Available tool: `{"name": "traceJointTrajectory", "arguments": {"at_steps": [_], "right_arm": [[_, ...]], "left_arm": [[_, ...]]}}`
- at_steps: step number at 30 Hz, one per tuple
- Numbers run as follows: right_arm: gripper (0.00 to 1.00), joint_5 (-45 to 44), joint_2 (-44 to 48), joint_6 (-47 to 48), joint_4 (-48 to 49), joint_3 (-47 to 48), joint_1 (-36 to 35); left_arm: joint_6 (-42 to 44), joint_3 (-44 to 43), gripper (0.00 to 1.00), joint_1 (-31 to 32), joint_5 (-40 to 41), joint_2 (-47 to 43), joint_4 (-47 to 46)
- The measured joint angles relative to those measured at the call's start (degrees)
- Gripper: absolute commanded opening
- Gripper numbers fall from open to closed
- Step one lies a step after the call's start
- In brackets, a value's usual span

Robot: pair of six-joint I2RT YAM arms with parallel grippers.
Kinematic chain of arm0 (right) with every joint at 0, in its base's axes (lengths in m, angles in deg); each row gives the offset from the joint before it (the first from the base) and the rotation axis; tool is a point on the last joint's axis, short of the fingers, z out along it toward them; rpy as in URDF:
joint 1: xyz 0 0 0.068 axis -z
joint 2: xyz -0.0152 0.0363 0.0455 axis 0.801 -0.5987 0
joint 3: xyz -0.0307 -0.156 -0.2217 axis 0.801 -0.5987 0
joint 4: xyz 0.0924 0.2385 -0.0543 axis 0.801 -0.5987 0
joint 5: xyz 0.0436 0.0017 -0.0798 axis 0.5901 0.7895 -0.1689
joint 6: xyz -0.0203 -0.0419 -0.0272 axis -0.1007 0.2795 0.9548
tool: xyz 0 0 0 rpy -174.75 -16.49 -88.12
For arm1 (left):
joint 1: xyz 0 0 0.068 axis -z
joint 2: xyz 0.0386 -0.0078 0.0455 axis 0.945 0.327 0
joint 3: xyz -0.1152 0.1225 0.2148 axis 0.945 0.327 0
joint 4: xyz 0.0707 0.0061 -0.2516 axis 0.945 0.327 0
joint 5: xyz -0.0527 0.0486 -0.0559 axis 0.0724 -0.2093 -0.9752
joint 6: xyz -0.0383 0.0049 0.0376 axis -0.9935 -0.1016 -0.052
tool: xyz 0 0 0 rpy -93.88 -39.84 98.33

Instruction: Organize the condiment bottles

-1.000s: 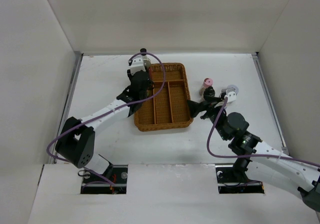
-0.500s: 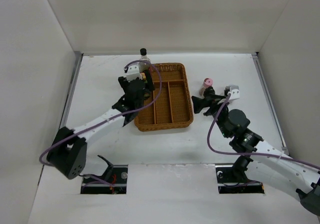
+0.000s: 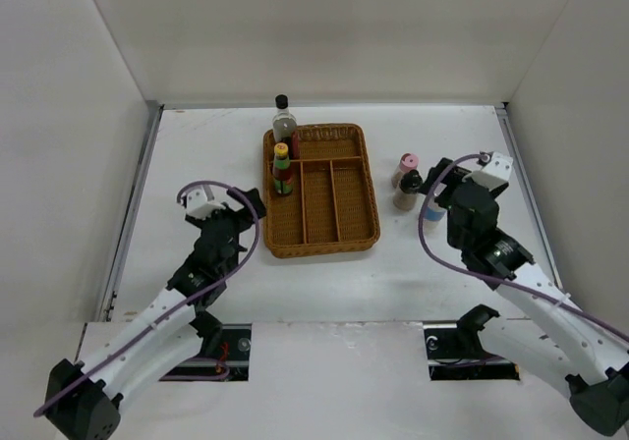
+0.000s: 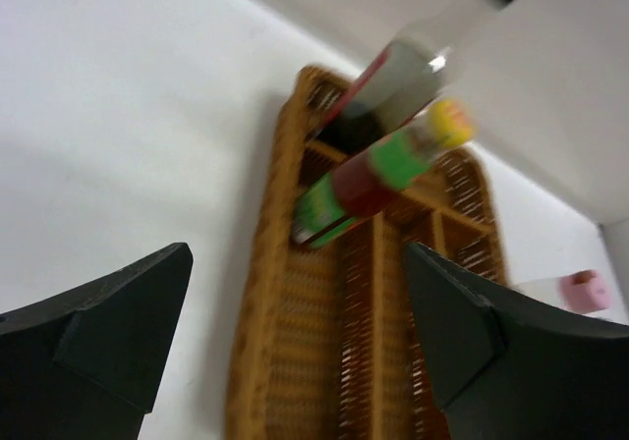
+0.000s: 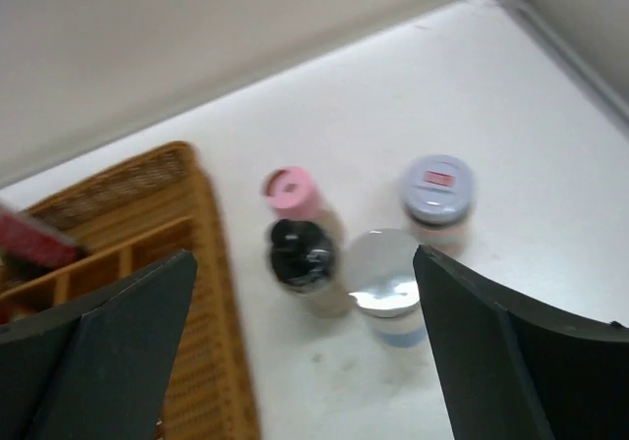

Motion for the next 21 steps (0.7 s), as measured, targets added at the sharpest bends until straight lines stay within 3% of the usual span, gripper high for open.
{"name": "traceJointTrajectory", "arguments": {"at_steps": [4,10,16,21], "right_arm": [[1.0,-1.0,-4.7,-0.4,-5.6,1.3,5.3],[1.0,6.0,-11.8,-1.9,-8.7,2.0,9.9],[1.0,10.8,-16.5,-3.4,-8.7,2.4,12.2],[0.9,12.3,-18.3,-4.5,-8.1,2.3,14.6]], "left_arm": [[-5.4,8.5,0.89,-5.2,-2.7,-3.8,3.8],[-8.9,14.1,0.88,-14.2,-8.4,-5.0,1.6],[-9.8,15.7,0.89,-11.1,-10.0,-4.5,-3.3],[-9.9,15.8,0.89,-9.9,-10.0,-3.8,-5.4]]}}
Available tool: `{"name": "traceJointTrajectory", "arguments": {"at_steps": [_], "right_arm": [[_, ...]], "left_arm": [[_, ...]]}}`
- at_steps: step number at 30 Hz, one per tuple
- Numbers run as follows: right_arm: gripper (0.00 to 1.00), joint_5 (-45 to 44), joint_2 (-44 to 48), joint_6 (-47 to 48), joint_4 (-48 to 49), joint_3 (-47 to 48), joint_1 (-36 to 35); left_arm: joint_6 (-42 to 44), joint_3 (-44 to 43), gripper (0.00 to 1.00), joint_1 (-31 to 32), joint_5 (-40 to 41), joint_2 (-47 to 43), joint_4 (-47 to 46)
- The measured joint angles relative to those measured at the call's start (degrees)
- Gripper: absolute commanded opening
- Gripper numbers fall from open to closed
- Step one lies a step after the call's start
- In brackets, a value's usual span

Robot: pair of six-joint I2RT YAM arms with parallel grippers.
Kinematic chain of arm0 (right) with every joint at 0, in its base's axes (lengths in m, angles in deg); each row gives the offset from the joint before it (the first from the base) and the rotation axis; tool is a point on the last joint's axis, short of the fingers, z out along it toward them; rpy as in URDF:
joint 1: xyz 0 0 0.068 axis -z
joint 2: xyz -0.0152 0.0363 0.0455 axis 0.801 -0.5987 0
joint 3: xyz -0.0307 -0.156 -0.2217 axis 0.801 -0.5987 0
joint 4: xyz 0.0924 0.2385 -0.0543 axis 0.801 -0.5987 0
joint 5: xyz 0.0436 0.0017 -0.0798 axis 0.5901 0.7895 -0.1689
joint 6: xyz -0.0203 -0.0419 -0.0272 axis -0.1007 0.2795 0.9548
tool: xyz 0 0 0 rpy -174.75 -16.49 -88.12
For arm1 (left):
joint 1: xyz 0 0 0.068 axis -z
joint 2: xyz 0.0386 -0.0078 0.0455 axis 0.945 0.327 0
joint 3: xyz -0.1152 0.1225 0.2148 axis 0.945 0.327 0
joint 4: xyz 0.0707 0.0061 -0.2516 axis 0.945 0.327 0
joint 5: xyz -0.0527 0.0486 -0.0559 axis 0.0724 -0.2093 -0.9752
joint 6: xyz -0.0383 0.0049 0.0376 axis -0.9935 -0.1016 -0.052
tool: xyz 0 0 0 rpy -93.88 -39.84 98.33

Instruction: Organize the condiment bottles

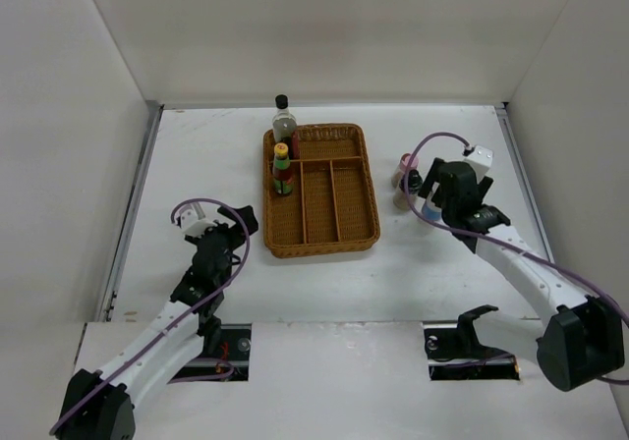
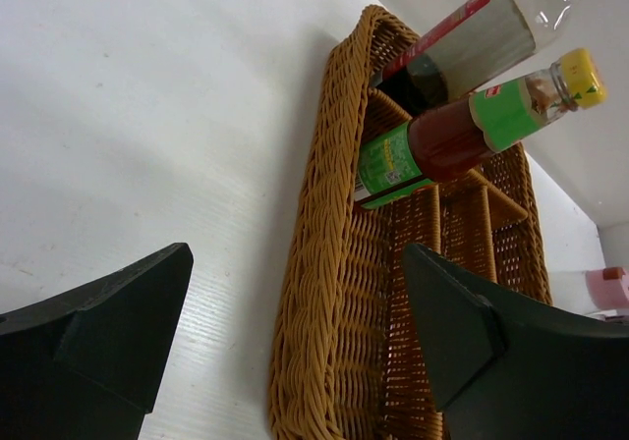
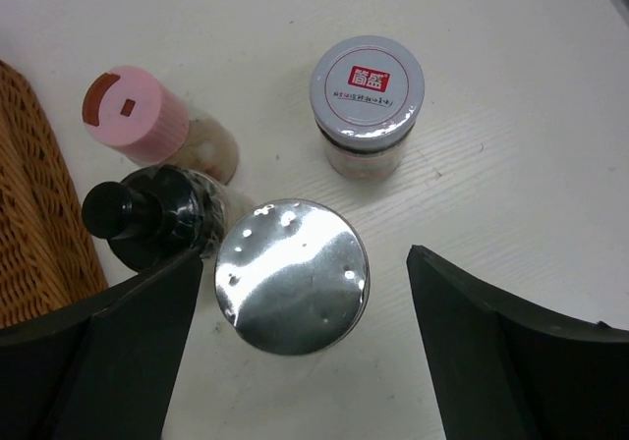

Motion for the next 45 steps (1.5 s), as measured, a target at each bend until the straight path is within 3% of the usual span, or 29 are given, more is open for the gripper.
{"name": "traceJointTrajectory", "arguments": {"at_steps": [4,6,12,16,20,24,27,35,45], "right_arm": [[0.64,0.8,-1.5,-0.3,2.3,-0.8,0.7],[0.57,0.9,-2.0,-0.1,3.0,-0.9,0.7],[0.56,-0.3,4.4,-0.4,-1.9,-2.4,-2.9],[0.56,-1.4,13.2,-1.6,-8.5,-1.9,-9.6],[0.57,-1.8,13.7,-2.7,-13.5,2.6,-18.1],[0.58,-1.3,7.4,-2.2,-12.2,9.1,-25.4],[0.58,0.9,0.3,-0.3,-6.0,13.9,-28.3],[0.59,7.4,-21.0,4.5,10.7,24.9,-27.6],[0.6,9.0,-37.9,10.5,15.0,37.5,-27.2]], "left_arm": [[0.0,0.0,0.89,-0.3,0.0,0.2,-0.9],[0.0,0.0,0.89,-0.7,0.0,0.2,-1.0],[0.0,0.1,0.89,-1.4,0.0,0.2,-1.0],[0.0,0.1,0.89,-1.8,-0.1,0.2,-1.1],[0.0,0.1,0.88,-2.3,-0.1,0.2,-1.1],[0.0,0.1,0.88,-2.6,-0.1,0.1,-1.1],[0.0,0.1,0.88,-2.5,-0.1,0.2,-1.1],[0.0,0.5,0.89,-2.5,-0.1,0.3,-1.5],[-0.1,1.1,0.89,-2.6,-0.1,0.7,-1.5]]}}
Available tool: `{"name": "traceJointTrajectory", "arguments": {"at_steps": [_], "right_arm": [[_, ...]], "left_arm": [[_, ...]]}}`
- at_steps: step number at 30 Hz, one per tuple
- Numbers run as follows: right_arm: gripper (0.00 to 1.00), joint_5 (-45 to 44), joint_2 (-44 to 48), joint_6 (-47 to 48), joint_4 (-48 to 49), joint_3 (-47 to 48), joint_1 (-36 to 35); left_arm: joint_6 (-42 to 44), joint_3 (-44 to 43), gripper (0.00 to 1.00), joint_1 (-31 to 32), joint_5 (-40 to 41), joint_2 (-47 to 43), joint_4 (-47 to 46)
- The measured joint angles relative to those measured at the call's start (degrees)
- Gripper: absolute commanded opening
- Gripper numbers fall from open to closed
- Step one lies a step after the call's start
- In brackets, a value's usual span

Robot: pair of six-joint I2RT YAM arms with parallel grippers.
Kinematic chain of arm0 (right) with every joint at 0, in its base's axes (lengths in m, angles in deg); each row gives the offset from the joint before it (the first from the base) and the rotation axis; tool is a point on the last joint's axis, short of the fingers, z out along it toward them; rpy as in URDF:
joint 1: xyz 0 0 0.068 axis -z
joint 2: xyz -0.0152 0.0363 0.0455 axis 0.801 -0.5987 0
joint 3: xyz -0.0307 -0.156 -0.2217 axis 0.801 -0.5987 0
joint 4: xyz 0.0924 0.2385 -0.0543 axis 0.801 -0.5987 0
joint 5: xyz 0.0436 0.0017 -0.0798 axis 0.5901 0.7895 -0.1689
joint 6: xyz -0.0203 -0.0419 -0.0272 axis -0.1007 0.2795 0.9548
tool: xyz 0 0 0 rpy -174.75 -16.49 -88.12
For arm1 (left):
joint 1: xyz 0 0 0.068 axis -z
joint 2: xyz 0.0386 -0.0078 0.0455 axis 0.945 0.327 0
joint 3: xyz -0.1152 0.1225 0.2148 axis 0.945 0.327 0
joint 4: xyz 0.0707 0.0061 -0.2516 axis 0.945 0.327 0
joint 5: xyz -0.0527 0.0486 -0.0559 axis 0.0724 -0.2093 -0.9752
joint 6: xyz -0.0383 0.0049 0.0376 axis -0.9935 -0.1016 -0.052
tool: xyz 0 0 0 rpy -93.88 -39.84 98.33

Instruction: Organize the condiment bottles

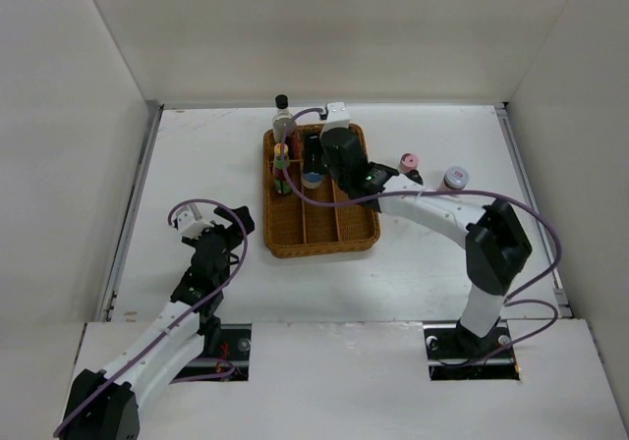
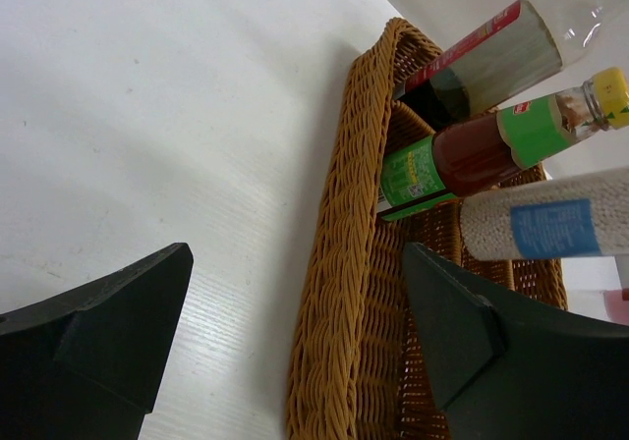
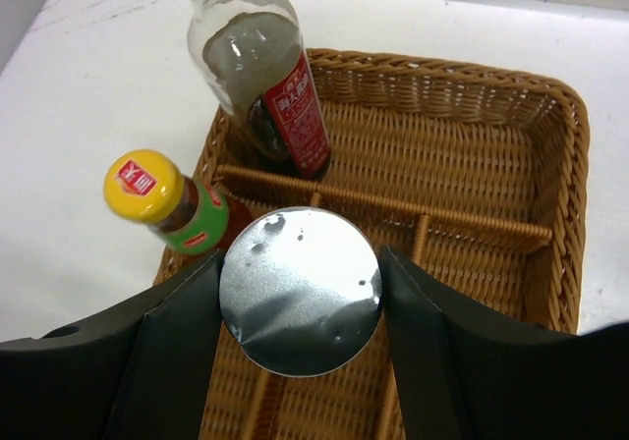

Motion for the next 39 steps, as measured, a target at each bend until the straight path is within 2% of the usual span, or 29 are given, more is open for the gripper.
{"name": "traceJointTrajectory", "arguments": {"at_steps": [10,14,19,21,24,28,33,36,39], "right_arm": [[0.64,-4.4,-5.8,4.7,1.3,2.4,0.1],[0.74,-4.3,-7.6,4.5,1.3,2.4,0.2],[0.93,-4.4,-8.2,3.7,2.9,2.4,0.4],[0.96,-4.3,-7.5,3.6,3.1,2.3,0.4],[1.0,-4.3,-3.1,3.5,3.4,-0.4,0.6],[1.0,-5.0,9.7,3.1,4.1,-9.2,1.8],[1.0,-9.7,26.3,1.7,4.5,-22.1,9.1],[1.0,-11.9,30.3,0.0,2.3,-28.0,15.3],[1.0,-11.2,29.5,-1.7,-1.1,-31.5,18.8]], "left_arm": [[-0.1,0.0,0.89,0.0,0.0,0.5,-0.4],[-0.1,0.0,0.89,0.0,0.0,0.7,-0.6],[-0.1,0.0,0.89,0.0,0.0,0.7,-0.9],[-0.1,0.0,0.89,0.0,0.0,0.7,-1.0],[-0.1,0.0,0.89,0.0,0.0,0.8,-1.0],[-0.1,0.0,0.89,0.0,0.0,0.9,-1.1],[-0.1,0.0,0.89,0.0,0.0,1.2,-1.4],[-0.1,0.0,0.89,0.0,0.0,1.2,-1.5],[-0.1,0.0,0.89,0.0,0.0,1.6,-1.9]]}}
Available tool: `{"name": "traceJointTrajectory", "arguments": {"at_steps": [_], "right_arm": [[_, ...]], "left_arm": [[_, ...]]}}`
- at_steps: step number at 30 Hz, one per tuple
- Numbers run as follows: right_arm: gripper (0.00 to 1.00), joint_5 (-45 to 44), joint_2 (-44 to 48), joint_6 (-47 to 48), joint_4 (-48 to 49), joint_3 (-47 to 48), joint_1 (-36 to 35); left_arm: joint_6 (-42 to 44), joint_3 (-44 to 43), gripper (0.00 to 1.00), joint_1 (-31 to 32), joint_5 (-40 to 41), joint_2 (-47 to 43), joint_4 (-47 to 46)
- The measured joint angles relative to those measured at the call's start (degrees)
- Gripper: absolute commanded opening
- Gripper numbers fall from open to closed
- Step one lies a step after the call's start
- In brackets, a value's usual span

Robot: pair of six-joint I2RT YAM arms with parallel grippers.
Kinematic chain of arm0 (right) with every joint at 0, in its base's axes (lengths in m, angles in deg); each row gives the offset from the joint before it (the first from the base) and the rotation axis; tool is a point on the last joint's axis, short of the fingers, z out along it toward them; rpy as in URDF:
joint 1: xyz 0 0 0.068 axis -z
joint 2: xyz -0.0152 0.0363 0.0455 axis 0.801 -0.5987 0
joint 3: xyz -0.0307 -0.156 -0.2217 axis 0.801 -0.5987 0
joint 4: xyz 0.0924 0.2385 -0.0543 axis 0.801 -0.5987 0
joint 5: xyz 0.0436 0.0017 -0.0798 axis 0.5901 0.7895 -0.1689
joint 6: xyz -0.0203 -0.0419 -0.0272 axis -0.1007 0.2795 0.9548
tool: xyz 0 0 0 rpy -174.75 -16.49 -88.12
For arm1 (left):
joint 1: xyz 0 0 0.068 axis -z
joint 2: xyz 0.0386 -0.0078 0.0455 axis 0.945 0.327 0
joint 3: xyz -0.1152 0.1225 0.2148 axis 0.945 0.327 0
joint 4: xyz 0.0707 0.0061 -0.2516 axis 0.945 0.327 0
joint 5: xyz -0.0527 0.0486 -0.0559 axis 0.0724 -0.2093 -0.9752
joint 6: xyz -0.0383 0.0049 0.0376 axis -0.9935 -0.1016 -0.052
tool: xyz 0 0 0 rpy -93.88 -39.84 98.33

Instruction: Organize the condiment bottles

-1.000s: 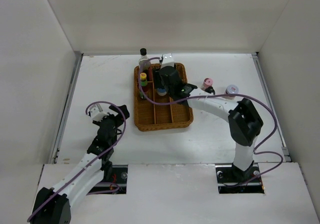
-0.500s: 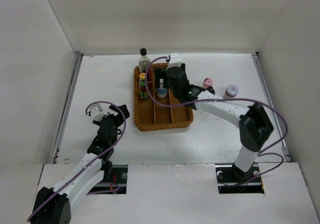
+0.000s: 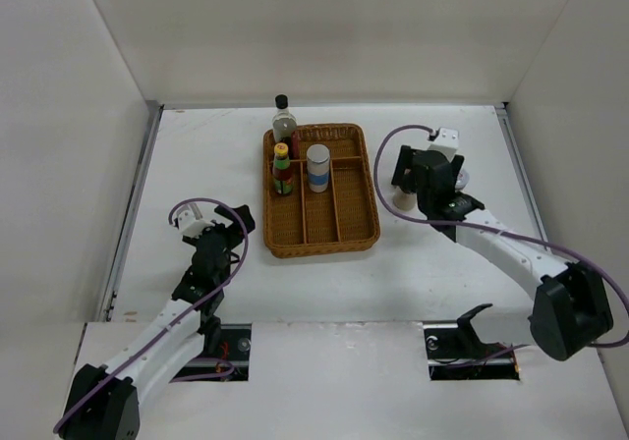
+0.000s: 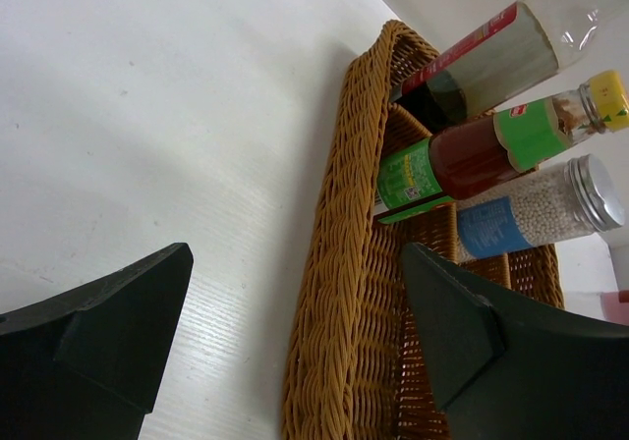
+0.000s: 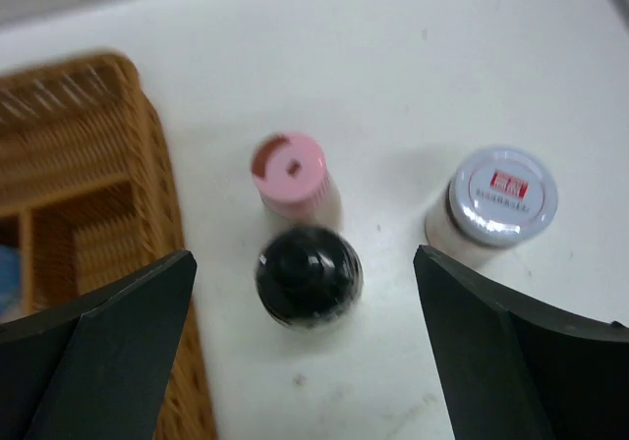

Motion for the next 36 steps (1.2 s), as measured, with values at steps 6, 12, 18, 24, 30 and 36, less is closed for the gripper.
{"name": "traceJointTrajectory", "arguments": {"at_steps": [6,12,18,24,30,36], "right_arm": [[1.0,4.5,-5.3,-1.5,-2.7,-0.9,0.5],[0.91,6.2,-11.0,-1.8,-2.6,-0.3,1.9],[0.64,5.4,-13.7,-2.1,-1.8,0.1,2.6],[0.62,2.3,-6.7,-0.8,-2.4,-0.9,-0.5],[0.63,3.5,0.8,-0.8,-1.3,3.1,-11.6],[0.63,7.2,-8.6,-1.2,1.8,10.5,-20.4]], "left_arm": [[0.0,0.0,0.89,0.0,0.0,0.3,-0.3],[0.0,0.0,0.89,0.0,0.0,0.3,-0.4],[0.0,0.0,0.89,0.0,0.0,0.4,-0.6],[0.0,0.0,0.89,0.3,0.0,1.0,-1.0],[0.0,0.0,0.89,0.4,0.0,1.0,-1.0],[0.0,0.0,0.89,0.4,0.0,0.9,-1.0]]}}
